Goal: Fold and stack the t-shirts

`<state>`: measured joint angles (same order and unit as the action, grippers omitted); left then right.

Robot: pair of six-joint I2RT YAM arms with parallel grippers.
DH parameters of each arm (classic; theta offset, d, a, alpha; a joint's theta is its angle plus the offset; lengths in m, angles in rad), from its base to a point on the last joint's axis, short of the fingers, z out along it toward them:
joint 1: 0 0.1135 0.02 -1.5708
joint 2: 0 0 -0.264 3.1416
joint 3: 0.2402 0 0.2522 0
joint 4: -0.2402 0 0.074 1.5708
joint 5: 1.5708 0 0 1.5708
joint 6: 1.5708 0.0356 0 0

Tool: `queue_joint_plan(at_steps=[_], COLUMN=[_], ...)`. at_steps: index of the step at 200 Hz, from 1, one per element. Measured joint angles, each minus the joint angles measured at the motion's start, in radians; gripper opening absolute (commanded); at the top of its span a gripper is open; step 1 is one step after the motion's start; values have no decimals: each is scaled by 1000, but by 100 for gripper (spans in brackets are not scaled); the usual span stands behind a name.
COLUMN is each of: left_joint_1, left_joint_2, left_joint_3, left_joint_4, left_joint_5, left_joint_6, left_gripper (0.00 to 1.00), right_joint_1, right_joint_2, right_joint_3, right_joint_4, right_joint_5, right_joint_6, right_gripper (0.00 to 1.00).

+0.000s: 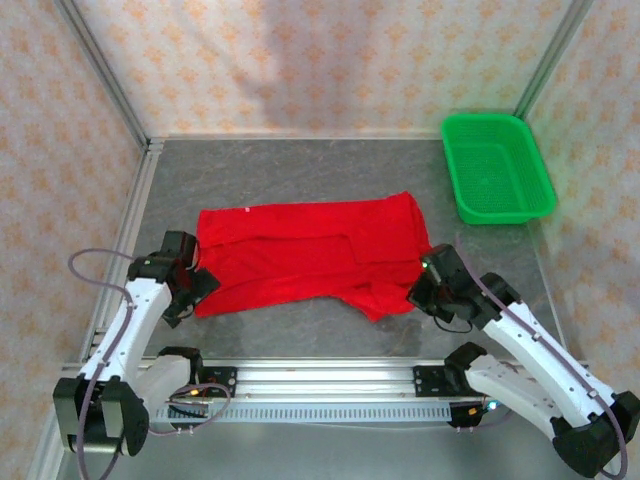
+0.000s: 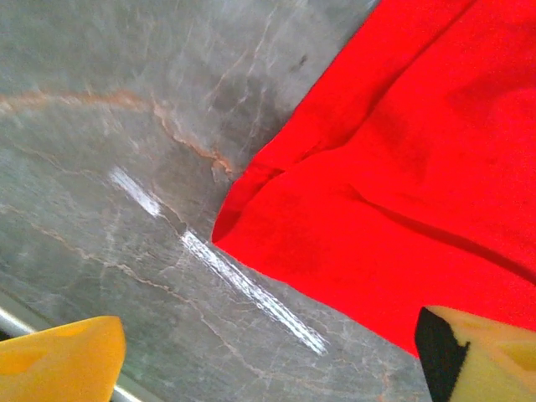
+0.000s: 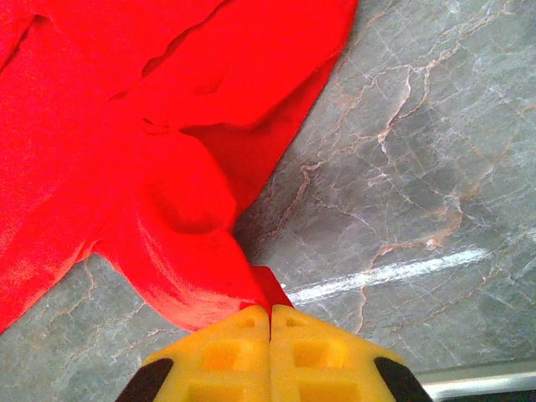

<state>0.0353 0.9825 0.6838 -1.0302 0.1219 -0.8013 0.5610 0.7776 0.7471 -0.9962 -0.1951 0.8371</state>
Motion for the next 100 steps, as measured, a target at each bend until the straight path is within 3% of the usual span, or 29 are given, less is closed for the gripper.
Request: queue_joint_plan(at_steps=[54, 100], left_joint_1=[65, 84], left_joint_2=[18, 95], left_joint_3=[-55, -86], left_joint_4=[27, 92], left_joint_5=[39, 66], left_joint_6=[-27, -41], left_gripper=[81, 70], right_joint_1=[-8, -8], right_joint_2=[-16, -27], right_joint_3=[3, 6], right_joint_4=[-19, -29], right_joint_5=[-10, -15], right_joint_6=[0, 0], right_gripper=[0, 0])
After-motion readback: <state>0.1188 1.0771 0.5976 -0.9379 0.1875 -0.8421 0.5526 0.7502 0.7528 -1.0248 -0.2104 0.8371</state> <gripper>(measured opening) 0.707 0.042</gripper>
